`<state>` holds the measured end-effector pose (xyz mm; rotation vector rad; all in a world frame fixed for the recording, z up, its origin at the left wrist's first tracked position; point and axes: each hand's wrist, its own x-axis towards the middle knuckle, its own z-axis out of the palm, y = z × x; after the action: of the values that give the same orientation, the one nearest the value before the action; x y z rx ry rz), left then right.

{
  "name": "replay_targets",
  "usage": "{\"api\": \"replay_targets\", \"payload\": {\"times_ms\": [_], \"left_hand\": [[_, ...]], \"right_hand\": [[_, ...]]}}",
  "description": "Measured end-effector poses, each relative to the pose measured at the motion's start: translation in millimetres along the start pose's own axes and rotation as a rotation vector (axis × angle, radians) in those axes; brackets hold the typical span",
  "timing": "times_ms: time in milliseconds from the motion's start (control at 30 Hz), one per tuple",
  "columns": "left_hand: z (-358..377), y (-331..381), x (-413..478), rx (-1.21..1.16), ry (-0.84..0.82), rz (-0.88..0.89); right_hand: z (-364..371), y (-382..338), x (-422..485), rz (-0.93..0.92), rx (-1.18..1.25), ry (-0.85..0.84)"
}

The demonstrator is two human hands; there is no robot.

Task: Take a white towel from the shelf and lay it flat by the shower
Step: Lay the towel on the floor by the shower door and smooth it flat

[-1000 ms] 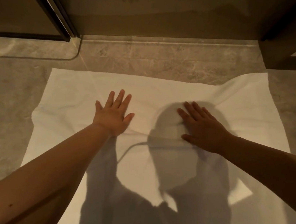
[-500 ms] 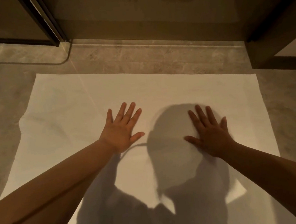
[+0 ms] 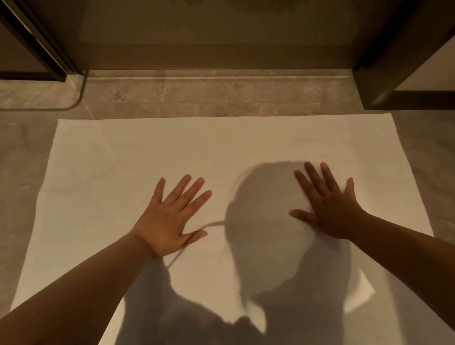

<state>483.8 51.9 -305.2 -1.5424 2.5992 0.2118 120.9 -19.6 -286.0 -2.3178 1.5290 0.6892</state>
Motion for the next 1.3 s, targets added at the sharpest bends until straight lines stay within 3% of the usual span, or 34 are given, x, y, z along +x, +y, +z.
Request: {"api": "replay_targets", "payload": {"times_ms": [167, 367, 433, 567, 733, 867, 1300], "left_hand": [[2.1, -4.3, 0.0, -0.069, 0.001, -0.180], [6.9, -25.8, -10.3, -0.155, 0.047, -0.618], [7.1, -30.8, -14.1, -0.168, 0.043, -0.672], [4.1, -33.8, -15.5, -0.170, 0.028, -0.668], [3.4, 0.6, -22.2, -0.227, 0.109, -0.691], [20.5, 33.9, -46.1, -0.204, 0.042, -0.634], [13.9, 16.5, -49.2, -0.118, -0.082, -0.572]], "right_hand": [[1.8, -1.0, 3.5, 0.006, -0.005, 0.024], [-1.0, -8.9, 1.4, 0.001, 0.041, 0.079], [4.8, -21.3, -7.9, 0.073, 0.122, 0.129], [24.0, -41.8, -22.9, 0.243, 0.227, 0.126], [21.4, -39.7, -20.8, 0.242, 0.226, 0.102], [22.5, -41.9, -28.2, 0.237, 0.230, 0.132], [31.7, -42.3, -37.0, 0.235, 0.174, 0.069]]}}
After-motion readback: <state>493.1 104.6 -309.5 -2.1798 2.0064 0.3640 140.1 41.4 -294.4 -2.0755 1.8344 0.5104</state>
